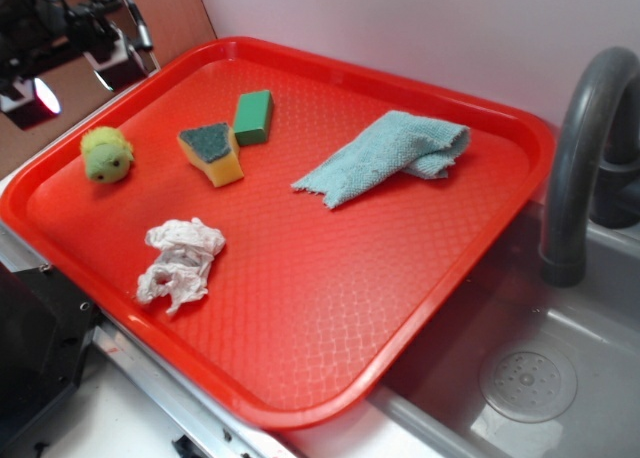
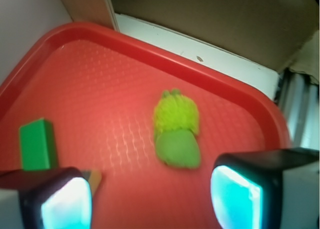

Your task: Grab the green animal.

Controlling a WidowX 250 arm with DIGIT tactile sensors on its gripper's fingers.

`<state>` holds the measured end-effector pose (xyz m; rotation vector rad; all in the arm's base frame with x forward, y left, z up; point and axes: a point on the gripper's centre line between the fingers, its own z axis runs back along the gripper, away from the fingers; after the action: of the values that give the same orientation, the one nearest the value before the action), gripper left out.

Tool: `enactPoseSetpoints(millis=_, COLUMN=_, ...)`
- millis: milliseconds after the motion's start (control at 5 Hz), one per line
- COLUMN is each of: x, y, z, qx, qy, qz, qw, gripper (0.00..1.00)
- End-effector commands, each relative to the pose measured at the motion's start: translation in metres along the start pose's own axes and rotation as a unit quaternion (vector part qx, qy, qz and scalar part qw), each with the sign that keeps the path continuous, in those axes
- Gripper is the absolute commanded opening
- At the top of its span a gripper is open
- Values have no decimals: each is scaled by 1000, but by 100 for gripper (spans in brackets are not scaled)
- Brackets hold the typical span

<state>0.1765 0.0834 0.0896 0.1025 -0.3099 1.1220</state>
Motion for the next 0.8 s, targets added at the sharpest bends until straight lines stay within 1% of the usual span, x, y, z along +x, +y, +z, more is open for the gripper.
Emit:
enactPoseSetpoints(millis=0, x=10, y=19, z=-36, qx=42, qy=-48, qz=19, qw=998, gripper=100)
enactPoseSetpoints(millis=200, x=5, y=26, z=-43, qx=58, qy=-63, qz=25, qw=996, gripper=100)
enactPoseSetpoints(millis=400, x=5, y=32, z=-60, qx=79, qy=-63, qz=30, qw=994, gripper=100)
enactPoseSetpoints(millis=600, x=-2, y=33, z=-68, qx=83, qy=-69, qz=26, qw=994, gripper=100)
